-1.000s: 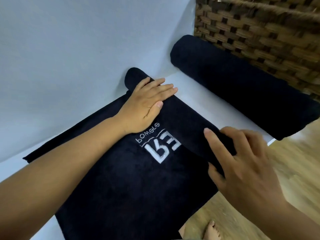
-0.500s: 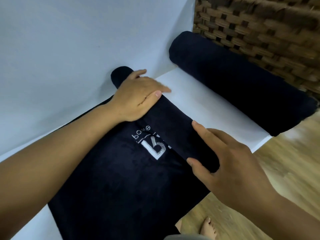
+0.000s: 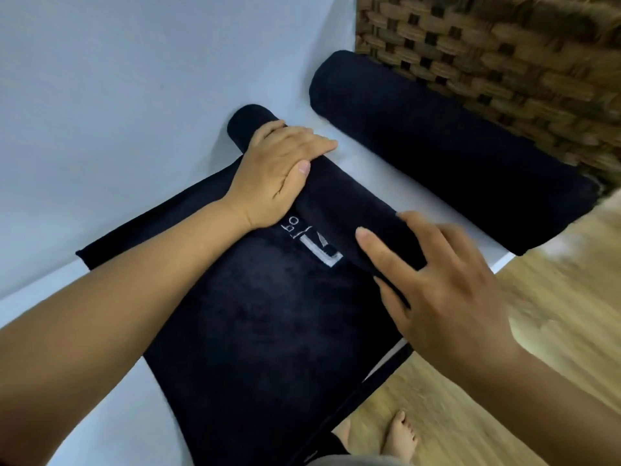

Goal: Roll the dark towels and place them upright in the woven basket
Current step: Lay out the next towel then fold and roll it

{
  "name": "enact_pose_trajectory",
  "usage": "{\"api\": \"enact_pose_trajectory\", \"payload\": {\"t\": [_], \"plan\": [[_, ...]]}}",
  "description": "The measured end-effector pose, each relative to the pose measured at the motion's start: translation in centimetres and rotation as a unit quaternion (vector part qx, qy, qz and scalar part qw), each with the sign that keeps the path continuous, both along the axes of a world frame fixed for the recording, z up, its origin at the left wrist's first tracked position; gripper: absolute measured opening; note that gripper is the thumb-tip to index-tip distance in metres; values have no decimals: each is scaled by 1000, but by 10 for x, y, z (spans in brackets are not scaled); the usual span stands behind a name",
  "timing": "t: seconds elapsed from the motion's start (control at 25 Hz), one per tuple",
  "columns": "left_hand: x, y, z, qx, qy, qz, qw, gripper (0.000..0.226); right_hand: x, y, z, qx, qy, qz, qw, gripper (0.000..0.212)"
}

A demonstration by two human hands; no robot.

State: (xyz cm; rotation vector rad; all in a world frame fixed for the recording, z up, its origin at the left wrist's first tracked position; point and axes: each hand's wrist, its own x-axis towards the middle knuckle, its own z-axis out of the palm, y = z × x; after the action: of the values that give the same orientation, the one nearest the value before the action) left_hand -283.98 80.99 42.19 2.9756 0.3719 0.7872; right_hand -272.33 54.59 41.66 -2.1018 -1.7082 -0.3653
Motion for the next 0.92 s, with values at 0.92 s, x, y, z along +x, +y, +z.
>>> {"api": "enact_pose_trajectory", "payload": {"t": [0.92], "plan": [[43,6,11,11,-7,-16,1000,46,32,7,34,-138,160,17,977,75]]}}
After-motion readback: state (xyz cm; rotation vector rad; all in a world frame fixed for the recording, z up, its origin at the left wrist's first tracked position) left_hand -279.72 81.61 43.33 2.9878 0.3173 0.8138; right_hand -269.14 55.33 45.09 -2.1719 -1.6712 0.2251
